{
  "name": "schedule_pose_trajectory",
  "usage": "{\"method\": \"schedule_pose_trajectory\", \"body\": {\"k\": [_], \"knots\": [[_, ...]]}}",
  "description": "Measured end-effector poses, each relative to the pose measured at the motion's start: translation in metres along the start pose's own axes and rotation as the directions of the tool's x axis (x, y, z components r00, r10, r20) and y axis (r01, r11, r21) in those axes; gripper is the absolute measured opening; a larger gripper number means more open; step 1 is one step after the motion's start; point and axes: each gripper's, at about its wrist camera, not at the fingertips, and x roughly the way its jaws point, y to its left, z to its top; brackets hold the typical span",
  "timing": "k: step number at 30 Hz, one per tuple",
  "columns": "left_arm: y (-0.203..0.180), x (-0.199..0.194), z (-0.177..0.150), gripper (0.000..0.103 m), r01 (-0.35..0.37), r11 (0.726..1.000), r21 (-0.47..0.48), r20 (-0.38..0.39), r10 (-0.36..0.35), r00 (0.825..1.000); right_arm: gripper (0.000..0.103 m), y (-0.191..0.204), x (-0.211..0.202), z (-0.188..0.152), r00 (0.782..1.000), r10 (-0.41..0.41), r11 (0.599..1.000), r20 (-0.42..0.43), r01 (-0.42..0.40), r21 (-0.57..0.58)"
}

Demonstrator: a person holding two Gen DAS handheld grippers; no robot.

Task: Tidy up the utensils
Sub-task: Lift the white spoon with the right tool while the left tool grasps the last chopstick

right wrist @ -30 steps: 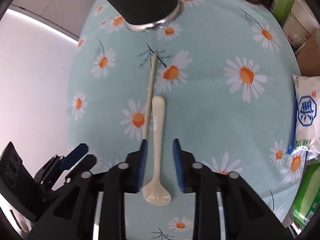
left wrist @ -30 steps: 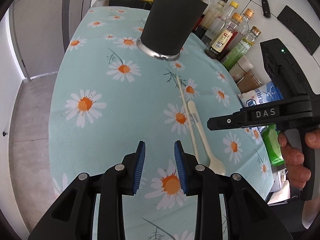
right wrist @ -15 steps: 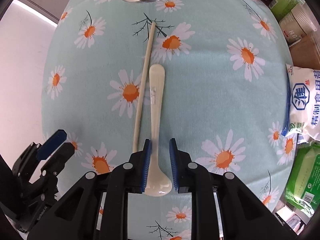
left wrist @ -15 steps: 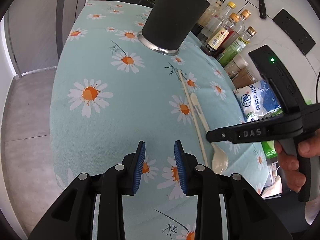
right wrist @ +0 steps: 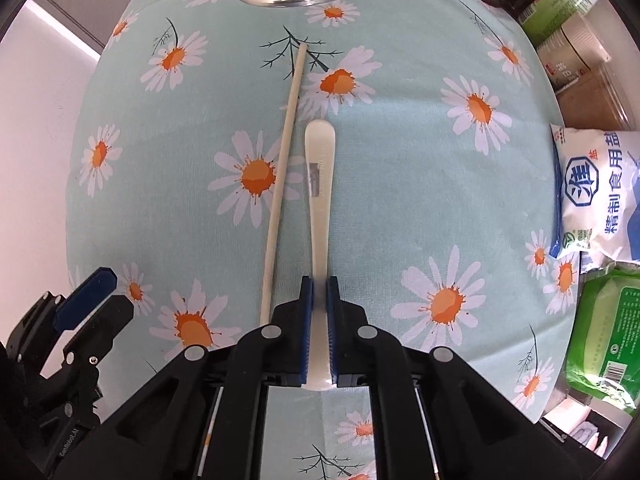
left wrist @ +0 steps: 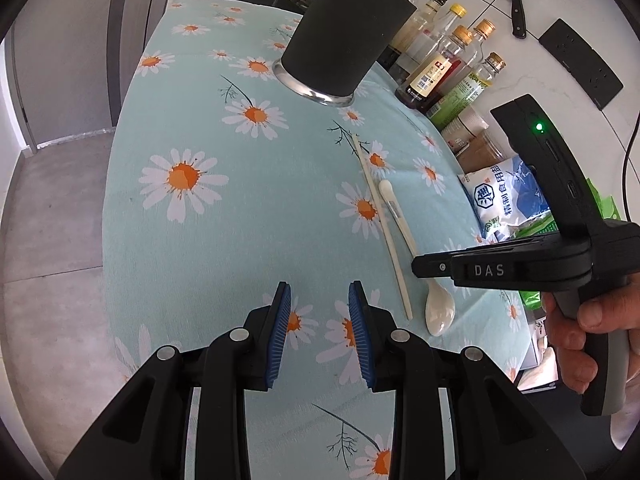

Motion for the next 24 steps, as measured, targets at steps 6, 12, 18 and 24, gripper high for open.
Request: {"method": "schedule_pose_trajectory", "body": {"k": [6,12,18,24], "knots": [[-0.005,0.001,0.001,0.029,-0.023,1.000,0.002,-0.007,0.023,1.000,0.008,-0.014,-0.005,-0.001,0.998,0.065,0.998,0.000,-0.065,0.024],[-0.020,0.008,0.006,0.029,-0.057,0.998,0.032,-0.021,0.058,0.998,0.008,-0.038,-0.019,-0.006,0.994,0.106,0.994,0.023,-0.106,0.026],[-0.042,0.020,0.014,0.029,-0.091,0.993,0.068,-0.047,0.094,0.994,0.008,-0.070,-0.038,-0.004,0.985,0.165,0.986,0.057,-0.166,0.029],[-0.065,0.041,0.027,0.029,-0.126,0.987,0.098,-0.085,0.134,0.987,0.008,-0.100,-0.065,-0.005,0.968,0.223,0.974,0.116,-0.227,0.026]]}}
